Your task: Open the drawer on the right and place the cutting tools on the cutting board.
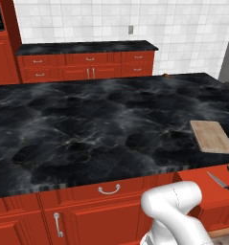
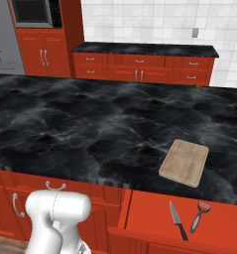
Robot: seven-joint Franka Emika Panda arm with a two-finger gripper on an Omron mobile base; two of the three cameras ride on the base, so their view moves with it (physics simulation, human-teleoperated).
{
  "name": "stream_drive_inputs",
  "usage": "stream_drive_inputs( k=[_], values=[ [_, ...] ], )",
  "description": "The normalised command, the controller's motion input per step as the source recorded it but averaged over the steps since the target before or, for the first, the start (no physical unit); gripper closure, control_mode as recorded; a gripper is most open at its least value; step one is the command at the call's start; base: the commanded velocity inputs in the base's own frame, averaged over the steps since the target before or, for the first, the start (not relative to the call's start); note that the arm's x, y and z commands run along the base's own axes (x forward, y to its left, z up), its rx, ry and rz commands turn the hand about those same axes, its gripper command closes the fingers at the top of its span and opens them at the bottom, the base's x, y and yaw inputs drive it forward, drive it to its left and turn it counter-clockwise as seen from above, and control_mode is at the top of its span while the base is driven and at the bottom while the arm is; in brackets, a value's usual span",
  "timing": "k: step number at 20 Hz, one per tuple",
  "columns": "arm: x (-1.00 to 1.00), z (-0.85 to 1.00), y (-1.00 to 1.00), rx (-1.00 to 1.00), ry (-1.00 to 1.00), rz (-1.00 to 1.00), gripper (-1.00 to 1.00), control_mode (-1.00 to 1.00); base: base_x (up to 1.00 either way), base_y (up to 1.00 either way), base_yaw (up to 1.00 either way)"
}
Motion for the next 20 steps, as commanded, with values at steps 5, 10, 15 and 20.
stream_drive_inputs(
  k=[5, 10, 15, 20],
  values=[
    [-0.13, 0.59, 0.3, -0.14, 0.1, -0.07, -1.0, -1.0, 0.0, 0.0, 0.0],
    [-0.24, 0.64, 0.48, -0.13, 0.05, -0.08, -1.0, -1.0, 0.0, 0.0, 0.0],
    [-0.22, 0.74, 0.55, -0.17, 0.0, -0.09, -1.0, -1.0, 0.0, 0.0, 0.0],
    [-0.46, 0.62, 0.47, -0.18, 0.01, -0.09, -1.0, -1.0, 0.0, 0.0, 0.0]
  ],
)
